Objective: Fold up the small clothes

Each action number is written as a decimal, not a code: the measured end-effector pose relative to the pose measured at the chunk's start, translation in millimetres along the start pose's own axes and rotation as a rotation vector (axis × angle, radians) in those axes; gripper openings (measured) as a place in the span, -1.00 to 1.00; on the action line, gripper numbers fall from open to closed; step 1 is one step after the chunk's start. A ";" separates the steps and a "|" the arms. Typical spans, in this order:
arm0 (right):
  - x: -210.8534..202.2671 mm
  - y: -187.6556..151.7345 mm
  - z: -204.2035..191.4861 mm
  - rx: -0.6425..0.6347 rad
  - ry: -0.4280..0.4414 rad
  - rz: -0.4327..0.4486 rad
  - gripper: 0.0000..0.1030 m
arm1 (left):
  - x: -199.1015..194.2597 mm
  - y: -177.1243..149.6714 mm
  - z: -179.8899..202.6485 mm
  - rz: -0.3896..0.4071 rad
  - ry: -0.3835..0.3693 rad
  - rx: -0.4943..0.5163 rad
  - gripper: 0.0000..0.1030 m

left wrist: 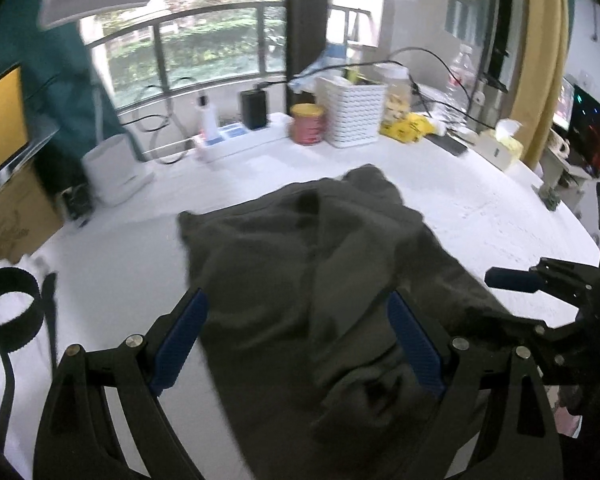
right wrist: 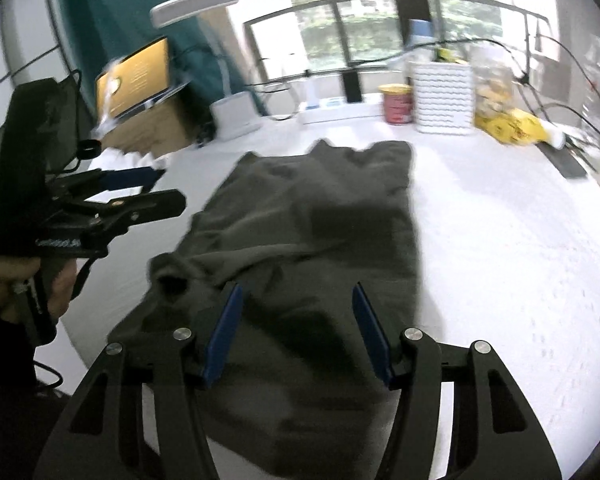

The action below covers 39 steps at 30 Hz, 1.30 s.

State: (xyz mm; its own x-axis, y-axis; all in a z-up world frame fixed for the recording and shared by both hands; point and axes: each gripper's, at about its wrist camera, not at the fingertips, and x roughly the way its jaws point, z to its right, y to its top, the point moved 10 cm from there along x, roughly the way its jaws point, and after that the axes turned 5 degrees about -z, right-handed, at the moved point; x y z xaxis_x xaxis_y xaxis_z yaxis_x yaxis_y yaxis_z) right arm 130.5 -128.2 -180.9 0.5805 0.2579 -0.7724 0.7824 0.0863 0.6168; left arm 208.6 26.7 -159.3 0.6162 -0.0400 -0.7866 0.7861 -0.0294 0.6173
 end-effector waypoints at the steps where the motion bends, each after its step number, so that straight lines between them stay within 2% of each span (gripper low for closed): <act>1: -0.2 0.0 6.1 0.011 -0.003 0.001 0.18 | 3.4 3.0 5.5 -0.006 -0.002 0.014 0.76; 4: -0.4 -0.3 28.3 0.053 -0.013 0.006 0.18 | 14.9 12.5 22.5 -0.022 0.031 0.089 0.76; 11: 0.5 0.2 69.4 0.125 -0.032 0.013 0.18 | 42.6 22.1 65.0 -0.085 0.015 0.237 0.76; 15: -0.9 0.3 89.1 0.157 -0.045 0.015 0.18 | 65.2 13.4 87.5 -0.148 0.023 0.344 0.76; 19: 0.5 0.3 102.8 0.180 -0.058 0.013 0.18 | 81.7 2.8 86.9 -0.186 0.082 0.420 0.75; 25: 12.9 -0.8 106.4 0.192 -0.061 -0.011 0.18 | 81.8 7.4 47.8 -0.174 0.150 0.359 0.75; 32: 33.4 7.1 92.0 0.162 -0.049 -0.042 0.18 | 71.7 9.9 -22.7 -0.143 0.225 0.200 0.75; 37: 45.4 15.1 82.7 0.139 -0.047 -0.060 0.18 | 61.0 17.8 -55.7 -0.089 0.204 0.072 0.75; 38: 47.6 17.1 80.7 0.135 -0.046 -0.063 0.18 | 59.5 20.4 -57.1 -0.079 0.179 0.049 0.75; 39: 49.8 19.1 79.1 0.132 -0.046 -0.066 0.18 | 57.1 22.2 -55.4 -0.067 0.119 0.016 0.75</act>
State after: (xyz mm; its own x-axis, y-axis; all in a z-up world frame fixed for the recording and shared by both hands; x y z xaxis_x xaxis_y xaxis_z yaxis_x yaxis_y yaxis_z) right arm 192.2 -189.9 -219.6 0.5340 0.2111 -0.8187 0.8403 -0.0261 0.5414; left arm 263.8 79.1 -191.2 0.5643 0.0818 -0.8215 0.8255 -0.0440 0.5627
